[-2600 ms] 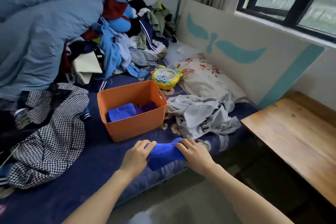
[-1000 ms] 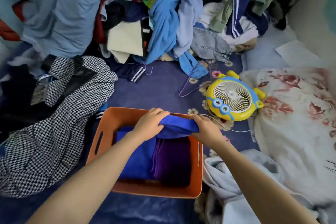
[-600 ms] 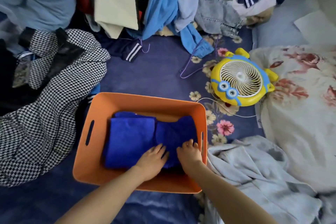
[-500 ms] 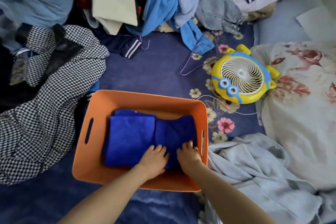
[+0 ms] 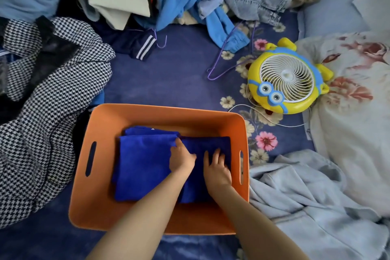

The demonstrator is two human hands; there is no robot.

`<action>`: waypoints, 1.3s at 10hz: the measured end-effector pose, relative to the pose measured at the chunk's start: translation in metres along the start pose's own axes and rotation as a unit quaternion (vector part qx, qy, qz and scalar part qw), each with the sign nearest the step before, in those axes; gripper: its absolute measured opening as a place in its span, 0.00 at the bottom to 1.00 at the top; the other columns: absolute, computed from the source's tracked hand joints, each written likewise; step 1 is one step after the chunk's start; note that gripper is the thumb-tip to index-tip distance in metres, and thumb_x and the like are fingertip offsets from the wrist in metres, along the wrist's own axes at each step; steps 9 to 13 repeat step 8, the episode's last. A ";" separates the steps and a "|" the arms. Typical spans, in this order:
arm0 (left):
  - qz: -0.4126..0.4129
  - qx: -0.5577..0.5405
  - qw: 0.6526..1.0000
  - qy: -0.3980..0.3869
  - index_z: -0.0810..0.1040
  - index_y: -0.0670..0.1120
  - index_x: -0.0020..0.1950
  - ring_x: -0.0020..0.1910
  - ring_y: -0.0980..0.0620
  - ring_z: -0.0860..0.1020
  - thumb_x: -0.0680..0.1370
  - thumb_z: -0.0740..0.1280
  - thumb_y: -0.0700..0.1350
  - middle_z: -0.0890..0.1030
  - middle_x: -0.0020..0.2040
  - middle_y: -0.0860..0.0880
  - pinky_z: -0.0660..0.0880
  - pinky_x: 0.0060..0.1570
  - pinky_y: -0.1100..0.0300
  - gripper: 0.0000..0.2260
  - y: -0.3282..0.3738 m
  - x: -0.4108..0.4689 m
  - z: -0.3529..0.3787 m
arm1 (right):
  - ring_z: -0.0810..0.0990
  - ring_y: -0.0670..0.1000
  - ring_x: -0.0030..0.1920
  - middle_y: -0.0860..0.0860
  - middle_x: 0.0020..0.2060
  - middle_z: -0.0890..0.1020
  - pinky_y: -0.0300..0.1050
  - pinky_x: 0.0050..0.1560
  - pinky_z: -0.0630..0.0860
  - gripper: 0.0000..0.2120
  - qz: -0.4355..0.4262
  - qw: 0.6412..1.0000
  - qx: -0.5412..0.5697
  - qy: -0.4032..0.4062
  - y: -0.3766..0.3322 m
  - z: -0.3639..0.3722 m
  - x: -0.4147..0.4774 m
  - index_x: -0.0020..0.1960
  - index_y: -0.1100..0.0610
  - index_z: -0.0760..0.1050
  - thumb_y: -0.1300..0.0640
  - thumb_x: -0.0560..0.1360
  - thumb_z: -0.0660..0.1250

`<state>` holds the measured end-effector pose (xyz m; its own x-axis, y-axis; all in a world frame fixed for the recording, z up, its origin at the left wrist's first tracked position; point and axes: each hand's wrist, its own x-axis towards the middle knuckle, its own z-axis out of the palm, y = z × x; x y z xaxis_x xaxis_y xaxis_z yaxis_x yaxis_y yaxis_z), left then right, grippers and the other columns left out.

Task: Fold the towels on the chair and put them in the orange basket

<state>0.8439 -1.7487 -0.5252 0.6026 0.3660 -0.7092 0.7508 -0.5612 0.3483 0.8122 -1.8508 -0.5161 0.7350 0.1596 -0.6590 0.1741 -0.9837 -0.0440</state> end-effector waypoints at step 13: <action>0.338 0.460 0.820 -0.033 0.51 0.49 0.76 0.76 0.42 0.41 0.79 0.56 0.59 0.45 0.77 0.43 0.43 0.72 0.42 0.30 -0.054 -0.045 -0.029 | 0.61 0.61 0.73 0.60 0.73 0.58 0.50 0.70 0.61 0.20 -0.030 0.988 -0.061 0.139 0.006 0.009 -0.039 0.67 0.65 0.70 0.58 0.77 0.59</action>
